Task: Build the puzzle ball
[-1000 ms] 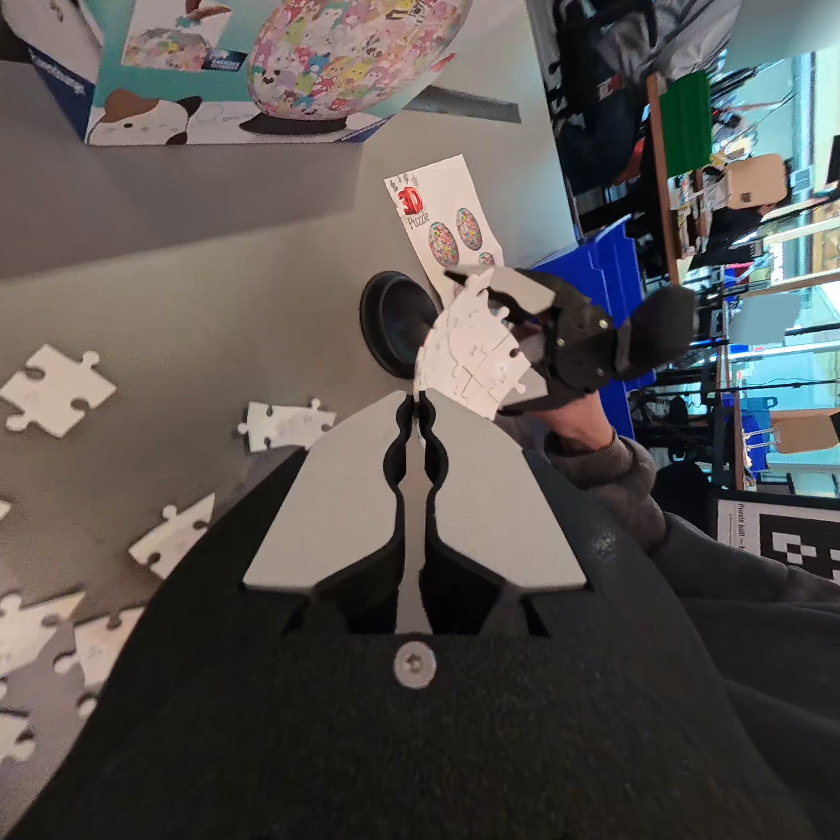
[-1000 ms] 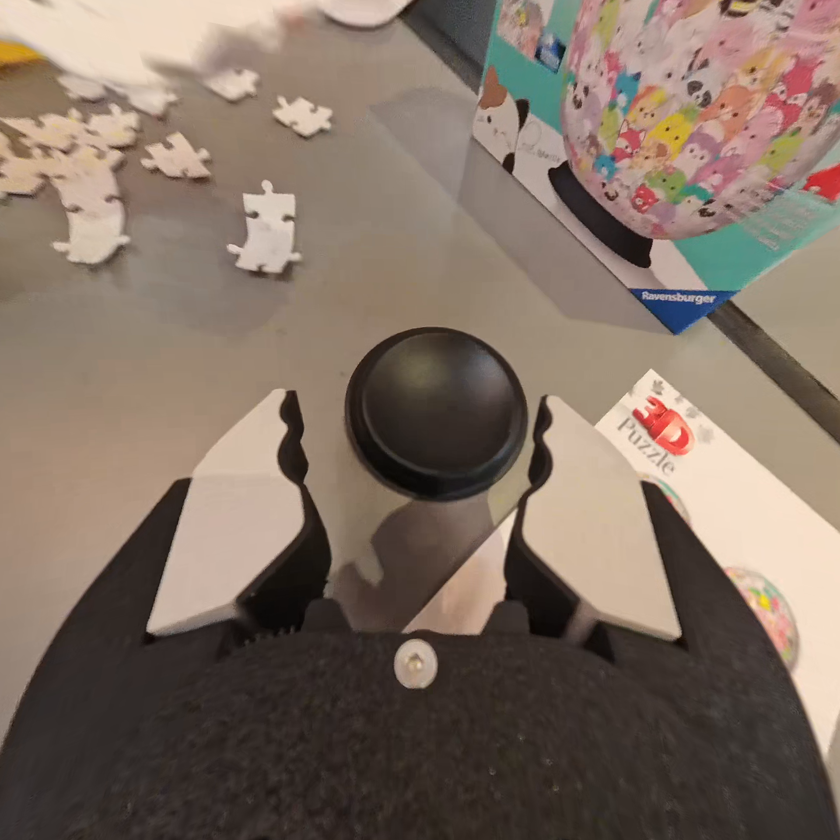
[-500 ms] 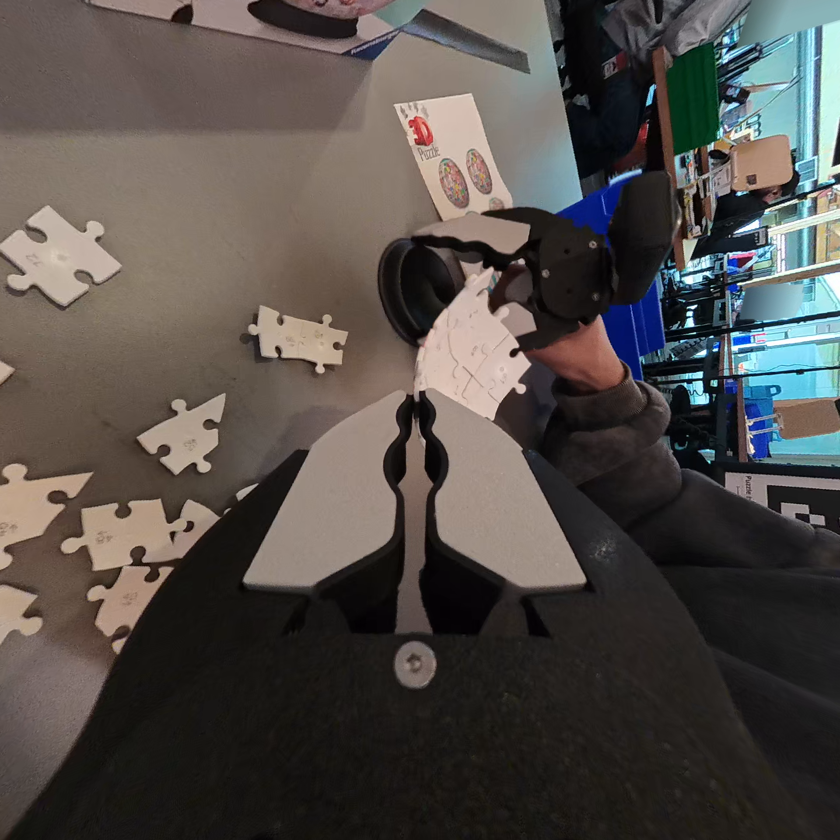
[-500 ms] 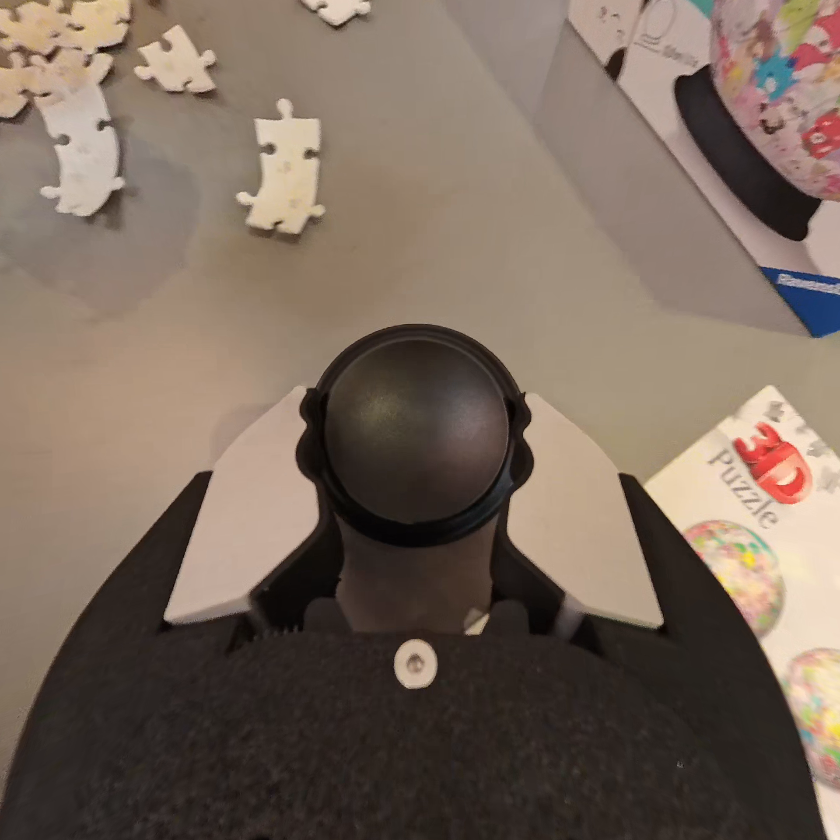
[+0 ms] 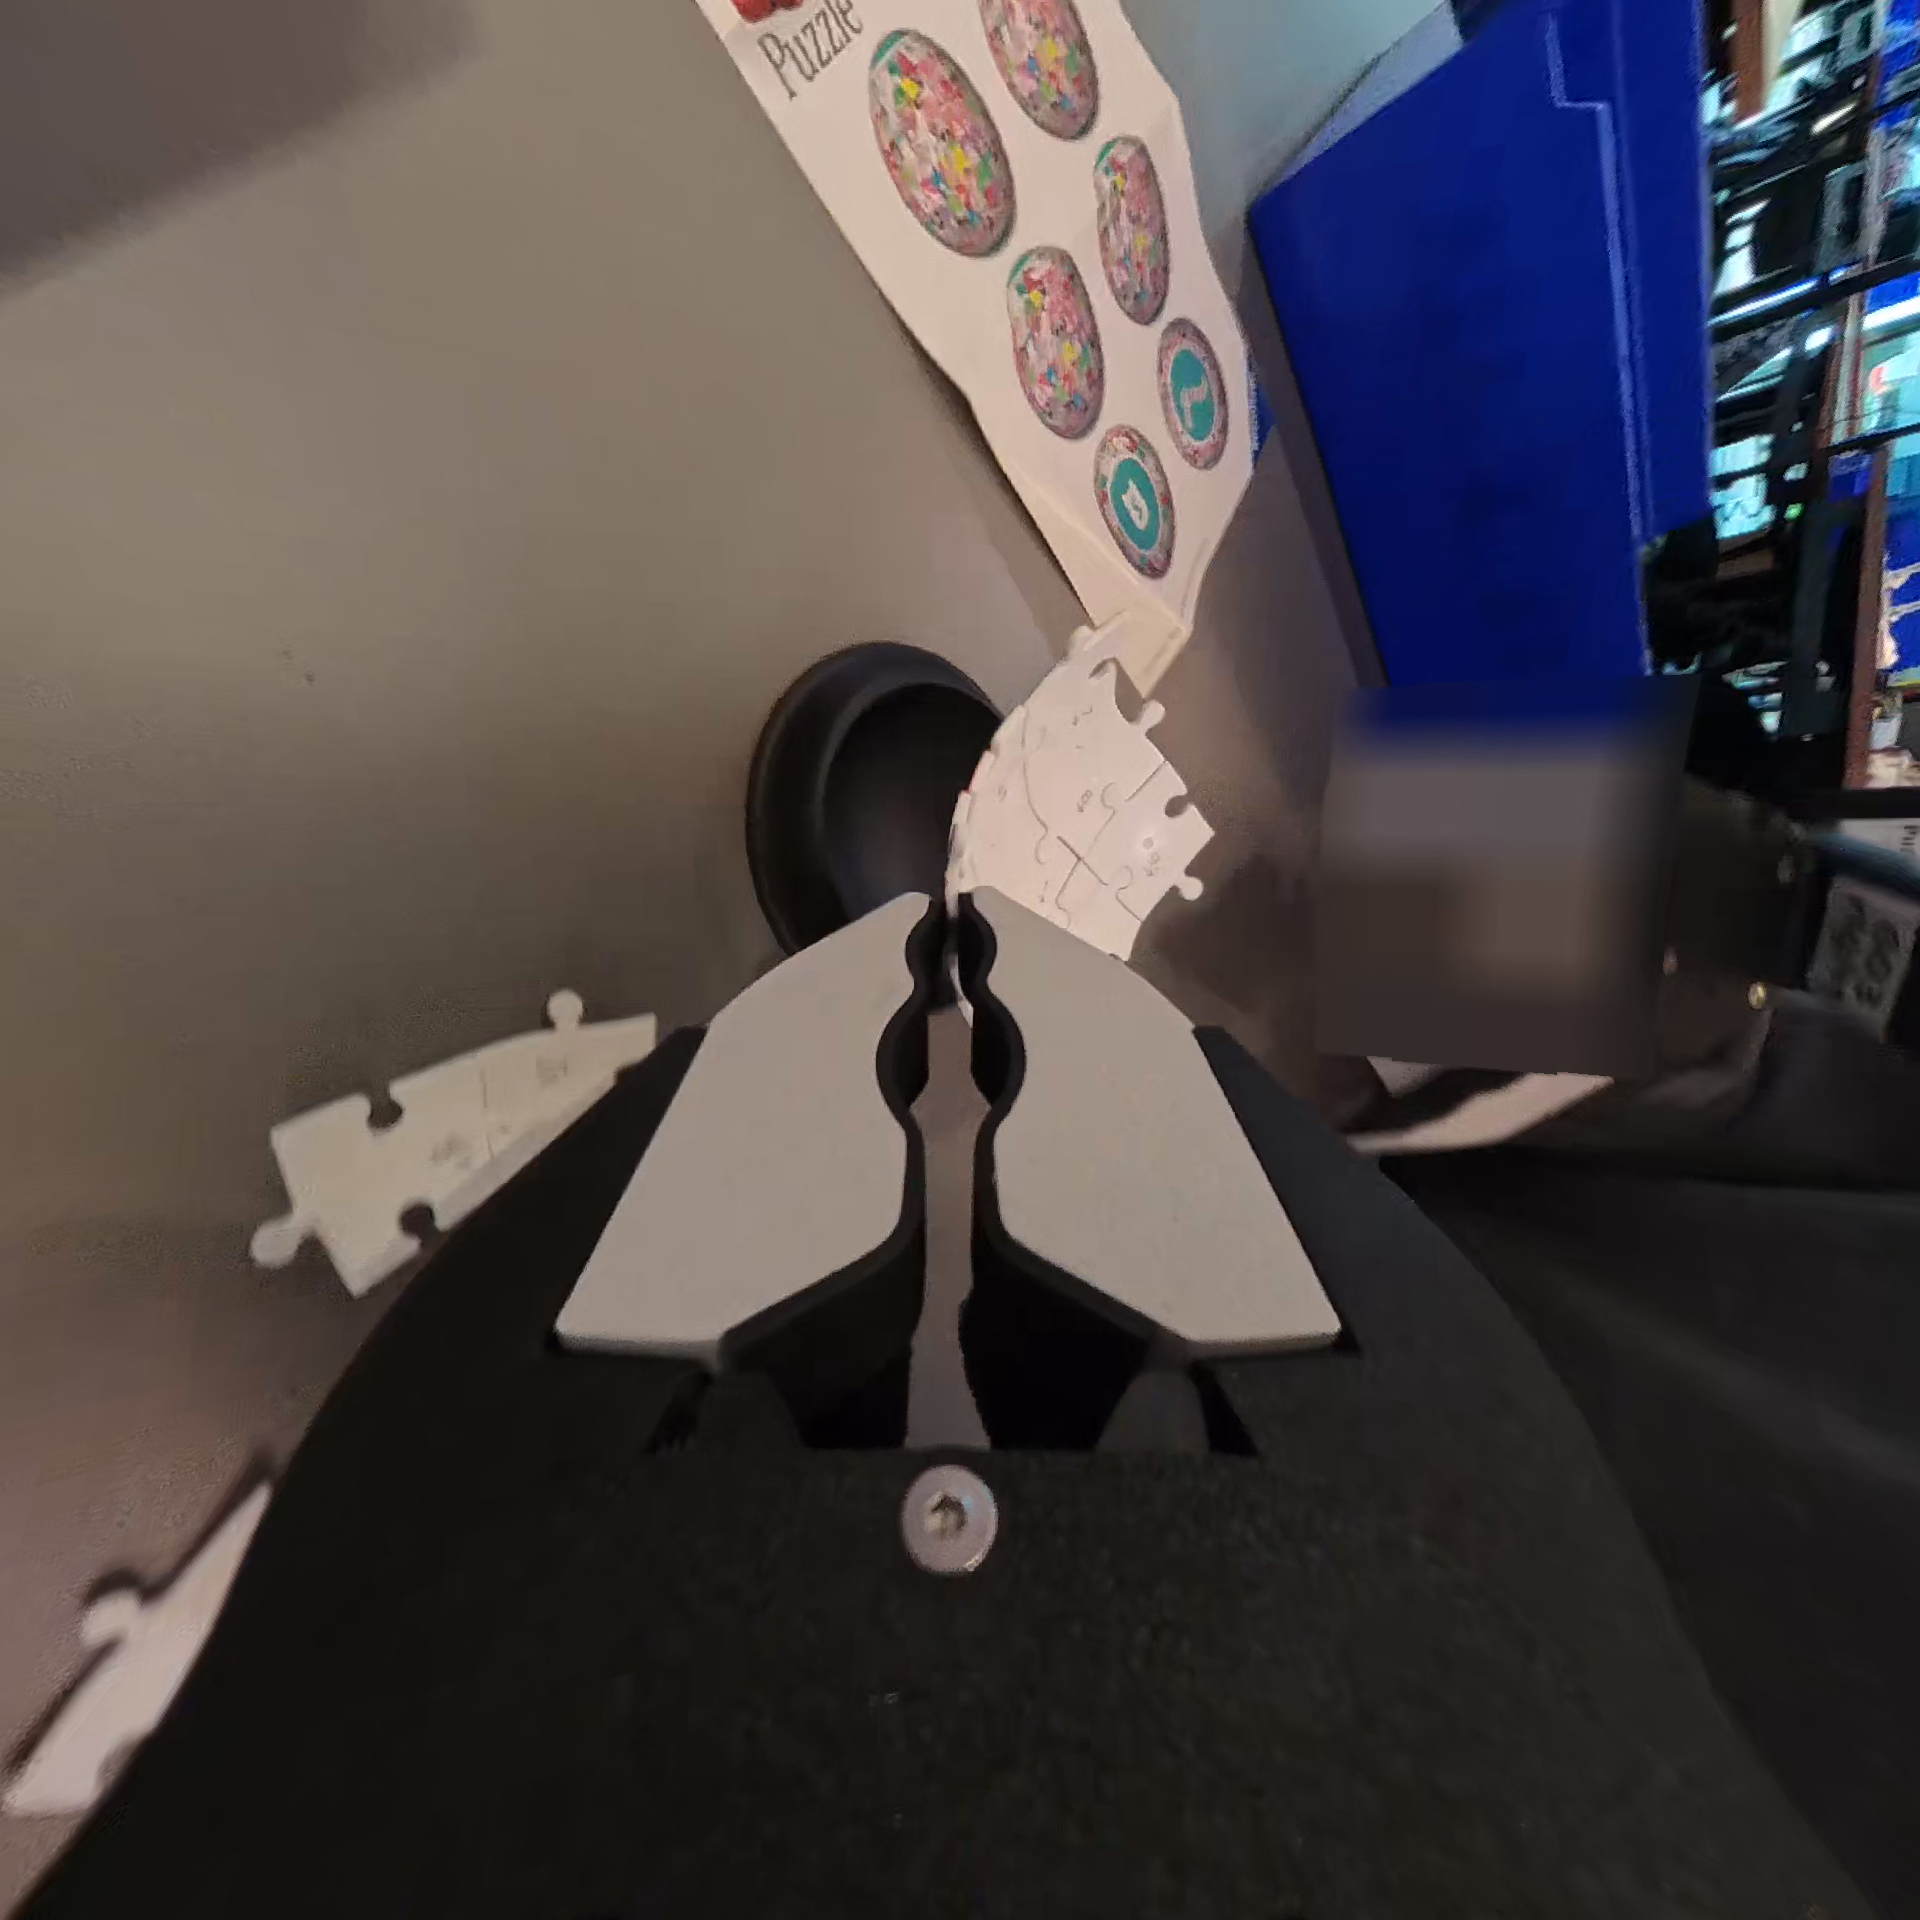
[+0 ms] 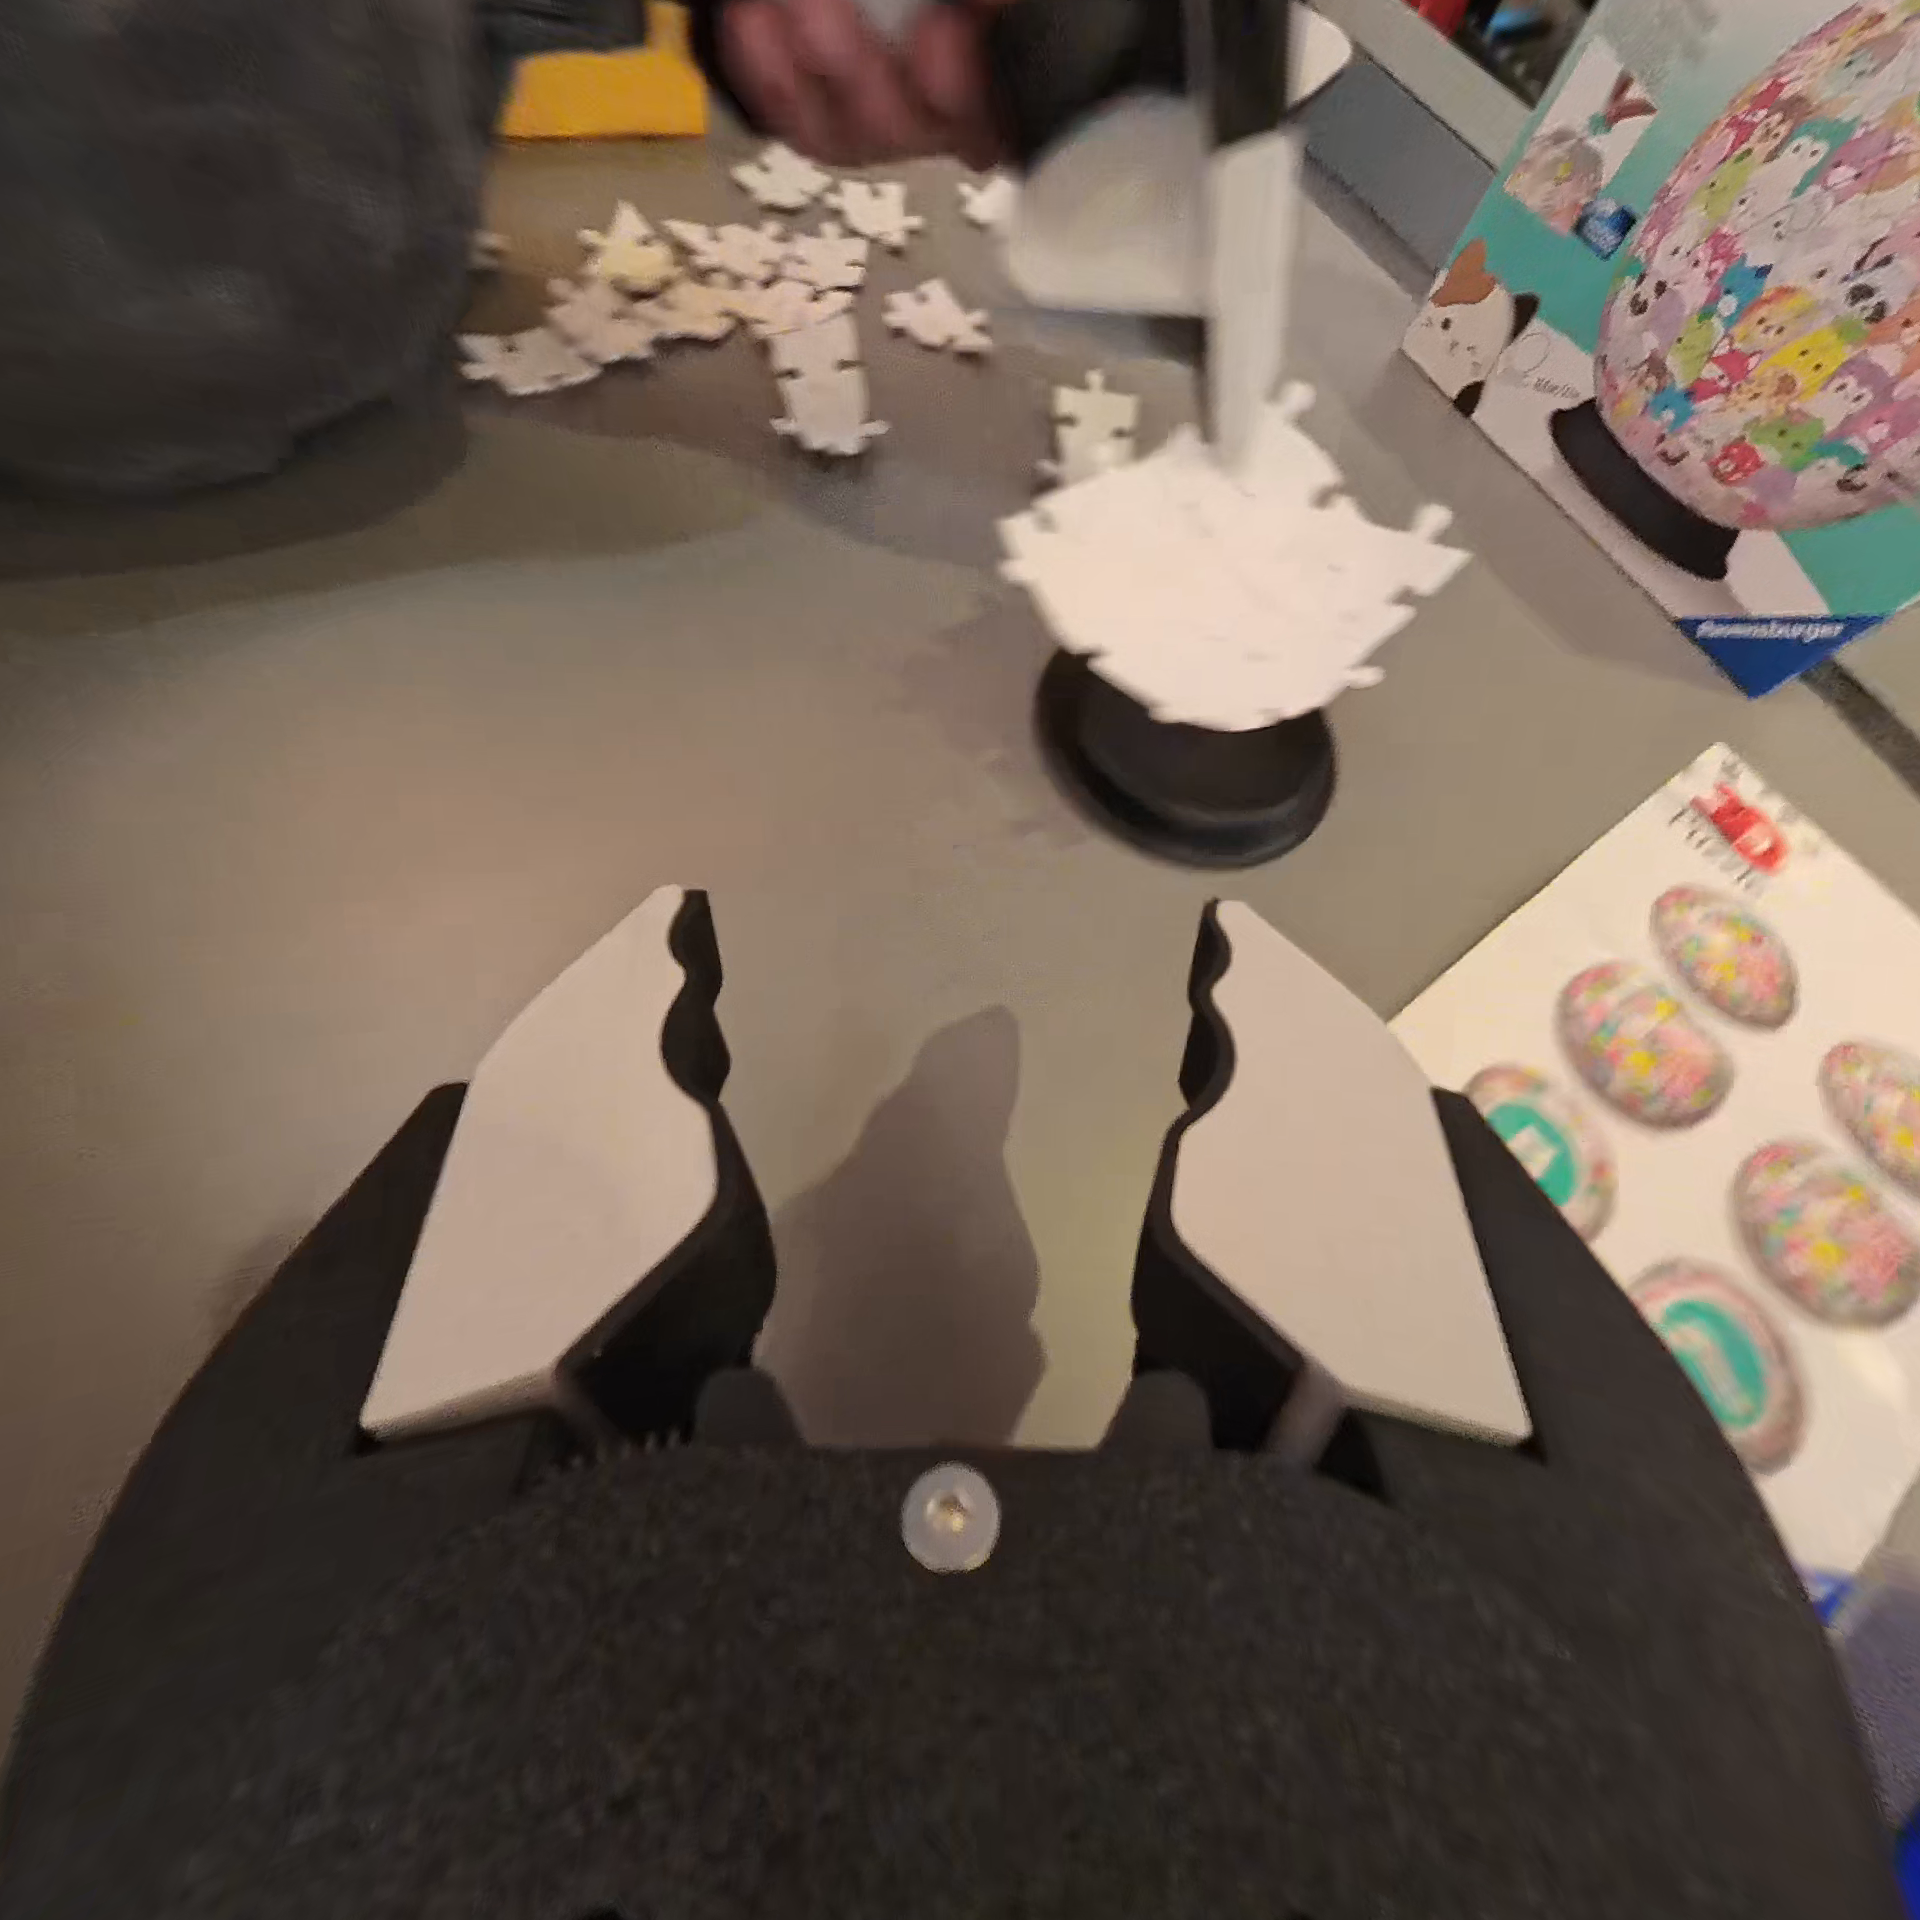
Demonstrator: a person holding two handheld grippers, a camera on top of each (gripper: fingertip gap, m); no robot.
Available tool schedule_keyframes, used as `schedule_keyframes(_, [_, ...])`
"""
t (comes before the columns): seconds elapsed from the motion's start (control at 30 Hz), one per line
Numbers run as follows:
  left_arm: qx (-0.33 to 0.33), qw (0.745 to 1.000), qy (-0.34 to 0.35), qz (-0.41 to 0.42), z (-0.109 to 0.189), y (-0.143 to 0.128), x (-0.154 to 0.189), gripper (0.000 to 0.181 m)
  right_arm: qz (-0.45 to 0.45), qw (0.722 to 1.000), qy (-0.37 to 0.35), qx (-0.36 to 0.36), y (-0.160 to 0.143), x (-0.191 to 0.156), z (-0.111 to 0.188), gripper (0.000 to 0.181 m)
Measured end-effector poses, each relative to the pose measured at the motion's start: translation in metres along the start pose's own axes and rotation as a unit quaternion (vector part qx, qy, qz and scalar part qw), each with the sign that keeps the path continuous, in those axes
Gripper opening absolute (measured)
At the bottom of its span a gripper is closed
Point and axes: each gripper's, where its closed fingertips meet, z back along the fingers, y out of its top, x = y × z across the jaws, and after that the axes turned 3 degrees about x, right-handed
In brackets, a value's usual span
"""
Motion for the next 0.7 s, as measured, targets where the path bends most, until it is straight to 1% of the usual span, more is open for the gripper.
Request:
schedule_keyframes(0.07, [-0.02, 1.0, 0.012, 0.004, -0.012, 0.005, -0.006, 0.002, -0.017, 1.0, 0.003, -0.001, -0.014, -0.025, 0.018, 0.096])
schedule_keyframes(0.17, [-0.032, 0.999, 0.017, 0.012, -0.02, 0.01, -0.009, 0.002, -0.044, 0.999, -0.007, 0.012, -0.024, -0.048, 0.04, 0.094])
schedule_keyframes(0.27, [-0.043, 0.999, 0.022, 0.023, -0.019, 0.012, -0.012, 0.002, -0.069, 0.997, -0.019, 0.032, -0.027, -0.058, 0.053, 0.091])
schedule_keyframes(0.37, [-0.052, 0.998, 0.021, 0.025, -0.018, 0.01, -0.013, 0.002, -0.069, 0.997, -0.025, 0.033, -0.033, -0.058, 0.055, 0.09])
schedule_keyframes(0.57, [-0.058, 0.998, 0.029, 0.02, -0.017, 0.002, -0.016, 0.002, -0.065, 0.998, -0.011, 0.016, -0.043, -0.053, 0.052, 0.088])
schedule_keyframes(0.63, [-0.05, 0.999, 0.022, 0.003, -0.016, -0.003, -0.006, 0.002, -0.071, 0.997, -0.011, 0.02, -0.044, -0.052, 0.052, 0.088])
schedule_keyframes(0.7, [-0.047, 0.998, 0.022, -0.033, -0.016, -0.016, 0.008, 0.002, -0.078, 0.997, -0.014, 0.026, -0.044, -0.052, 0.054, 0.088])
